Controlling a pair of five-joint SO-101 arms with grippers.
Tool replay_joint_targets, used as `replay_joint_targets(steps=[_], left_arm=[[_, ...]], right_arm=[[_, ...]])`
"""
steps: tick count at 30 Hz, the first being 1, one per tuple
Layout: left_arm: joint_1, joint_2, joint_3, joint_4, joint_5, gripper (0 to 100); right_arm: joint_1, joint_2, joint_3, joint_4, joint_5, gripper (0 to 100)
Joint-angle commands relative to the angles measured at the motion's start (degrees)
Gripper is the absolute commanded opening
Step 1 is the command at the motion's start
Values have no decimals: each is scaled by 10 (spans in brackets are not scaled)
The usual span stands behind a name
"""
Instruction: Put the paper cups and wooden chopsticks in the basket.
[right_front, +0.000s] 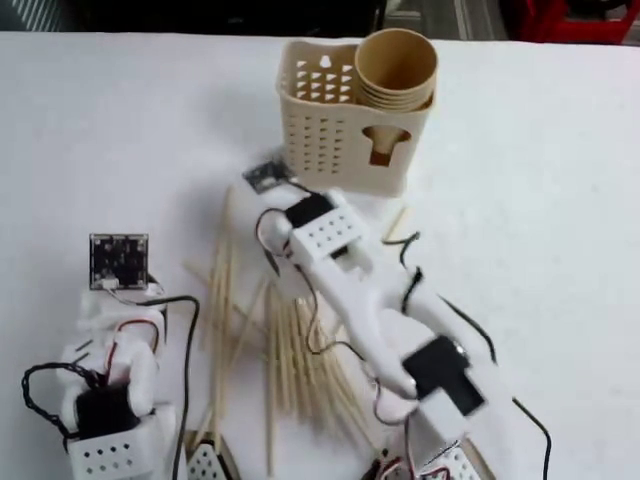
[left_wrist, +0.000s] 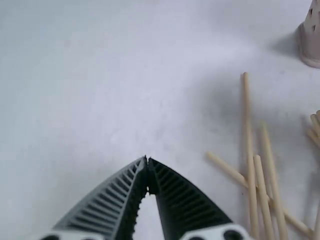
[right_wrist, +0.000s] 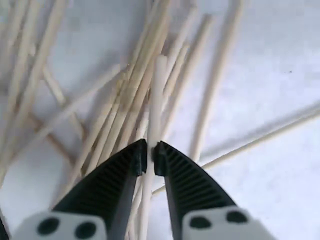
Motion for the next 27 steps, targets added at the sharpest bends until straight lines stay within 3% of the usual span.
replay_joint_targets(steps=[1, 11, 18, 27], left_arm=[[-6, -7, -4, -2, -6, 27], [-6, -7, -4, -2, -6, 27], [-6, -7, -4, -2, -6, 27], [-6, -7, -4, -2, -6, 27]], right_arm=[[2, -98, -11, 8, -4, 18], [15, -293, -117, -45, -4, 18], [52, -310, -215, -176, -4, 18], [109, -303, -217, -399, -1, 18]])
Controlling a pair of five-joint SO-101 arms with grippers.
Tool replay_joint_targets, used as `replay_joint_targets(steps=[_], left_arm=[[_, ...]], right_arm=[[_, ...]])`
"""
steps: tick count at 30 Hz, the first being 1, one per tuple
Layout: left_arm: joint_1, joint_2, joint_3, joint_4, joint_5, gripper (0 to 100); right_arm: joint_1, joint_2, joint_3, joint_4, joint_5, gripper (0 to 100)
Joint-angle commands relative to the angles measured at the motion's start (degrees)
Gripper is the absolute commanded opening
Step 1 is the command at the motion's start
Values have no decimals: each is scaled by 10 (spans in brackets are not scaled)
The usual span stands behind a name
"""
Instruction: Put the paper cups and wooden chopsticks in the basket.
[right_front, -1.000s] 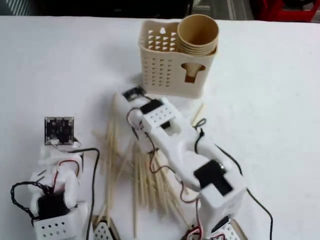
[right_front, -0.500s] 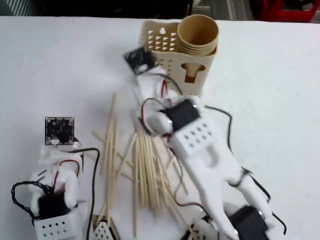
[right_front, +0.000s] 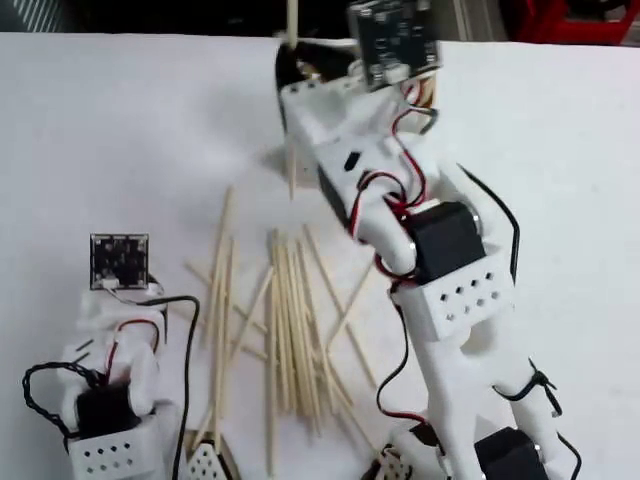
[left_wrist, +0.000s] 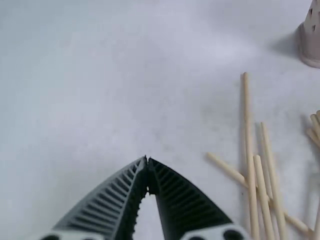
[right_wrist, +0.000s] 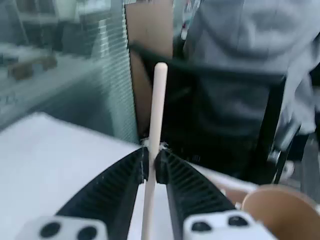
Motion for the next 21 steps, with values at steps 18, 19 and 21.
replay_joint_targets(steps=[18, 19, 21], left_arm=[[-7, -7, -4, -2, -6, 27], [-7, -7, -4, -2, -6, 27], [-7, -7, -4, -2, -6, 27]], right_arm=[[92, 195, -26, -373, 1, 18], [92, 206, -26, -374, 1, 18], [92, 228, -26, -375, 1, 18]])
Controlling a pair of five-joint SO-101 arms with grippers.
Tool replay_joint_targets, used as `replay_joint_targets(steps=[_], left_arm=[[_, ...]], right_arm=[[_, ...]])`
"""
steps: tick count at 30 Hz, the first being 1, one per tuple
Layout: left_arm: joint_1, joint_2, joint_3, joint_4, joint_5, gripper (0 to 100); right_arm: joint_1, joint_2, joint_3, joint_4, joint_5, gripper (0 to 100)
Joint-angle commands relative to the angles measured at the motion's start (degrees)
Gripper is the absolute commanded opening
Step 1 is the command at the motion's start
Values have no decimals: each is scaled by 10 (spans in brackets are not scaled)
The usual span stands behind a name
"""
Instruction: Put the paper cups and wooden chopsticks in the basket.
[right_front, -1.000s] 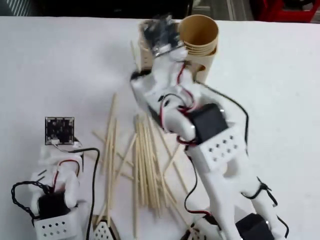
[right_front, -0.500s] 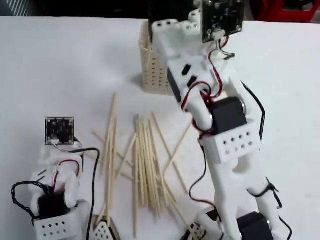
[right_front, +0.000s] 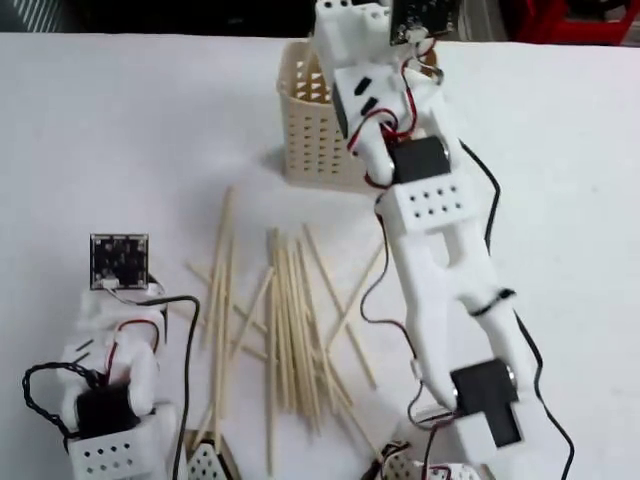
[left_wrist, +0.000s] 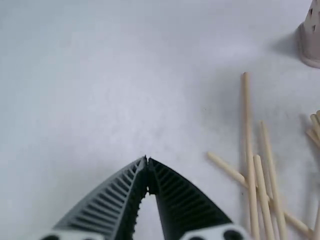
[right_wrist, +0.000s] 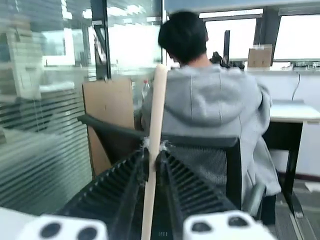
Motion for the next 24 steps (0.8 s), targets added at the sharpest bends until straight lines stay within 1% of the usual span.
replay_joint_targets(steps=[1, 5, 9, 11, 15, 16, 20, 21, 24], left_arm=[[-7, -7, -4, -2, -6, 27], [-7, -7, -4, -2, -6, 27], [-7, -7, -4, -2, -6, 27], [-7, -7, -4, -2, -6, 27], [-7, -7, -4, -2, -18, 27], [-7, -7, -3, -2, -25, 27], [-7, -7, -3, -2, -29, 27], [-7, -7, -3, -2, -29, 27], [-7, -7, -3, -2, -29, 27]], right_arm=[[7, 20, -26, -15, 1, 19], [7, 51, -26, -10, 3, 21], [-5, 62, -25, 11, 65, 22], [-8, 58, -28, 30, 84, 22], [-10, 15, -28, 70, 85, 26], [-11, 4, -28, 86, 85, 43], [-23, -18, -25, 152, 85, 164], [-23, -22, -25, 168, 85, 182], [-23, -41, -27, 218, 85, 187]])
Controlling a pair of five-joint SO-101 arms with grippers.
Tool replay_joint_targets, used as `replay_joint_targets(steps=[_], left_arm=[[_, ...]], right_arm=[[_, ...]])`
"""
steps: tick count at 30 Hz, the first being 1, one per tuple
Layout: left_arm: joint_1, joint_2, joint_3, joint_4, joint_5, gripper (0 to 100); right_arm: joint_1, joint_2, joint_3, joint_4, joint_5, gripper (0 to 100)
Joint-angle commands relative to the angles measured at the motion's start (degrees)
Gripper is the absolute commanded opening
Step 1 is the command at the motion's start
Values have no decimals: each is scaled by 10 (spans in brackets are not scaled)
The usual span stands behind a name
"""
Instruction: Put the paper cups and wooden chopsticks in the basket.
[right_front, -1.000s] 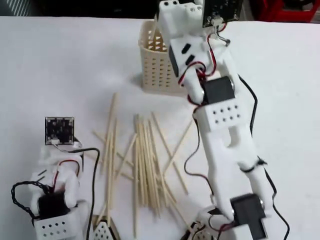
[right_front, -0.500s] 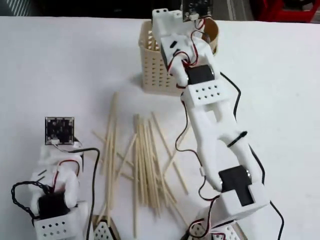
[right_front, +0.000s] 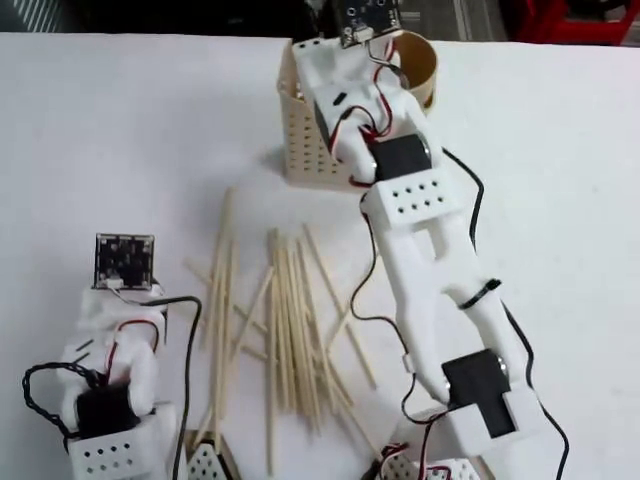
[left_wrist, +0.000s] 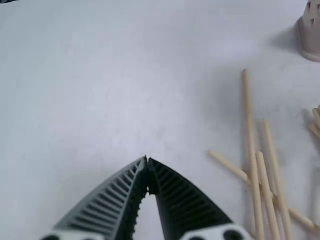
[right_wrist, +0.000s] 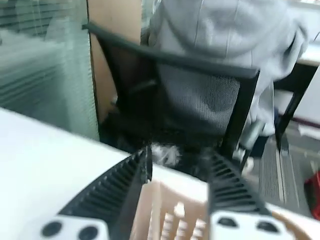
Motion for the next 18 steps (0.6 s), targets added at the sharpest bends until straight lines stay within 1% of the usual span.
replay_joint_targets(steps=[1, 5, 14, 18], left_arm=[[-7, -7, -4, -2, -4, 27], [-7, -7, -23, -5, -6, 24], [-1, -3, -94, 2, -15, 24], [36, -3, -155, 55, -52, 24]], right_arm=[[-3, -61, -25, 56, 8, 187], [-3, -127, -25, 175, 8, 187], [-3, -238, -24, 518, 11, 187], [1, -255, -24, 614, 8, 187]])
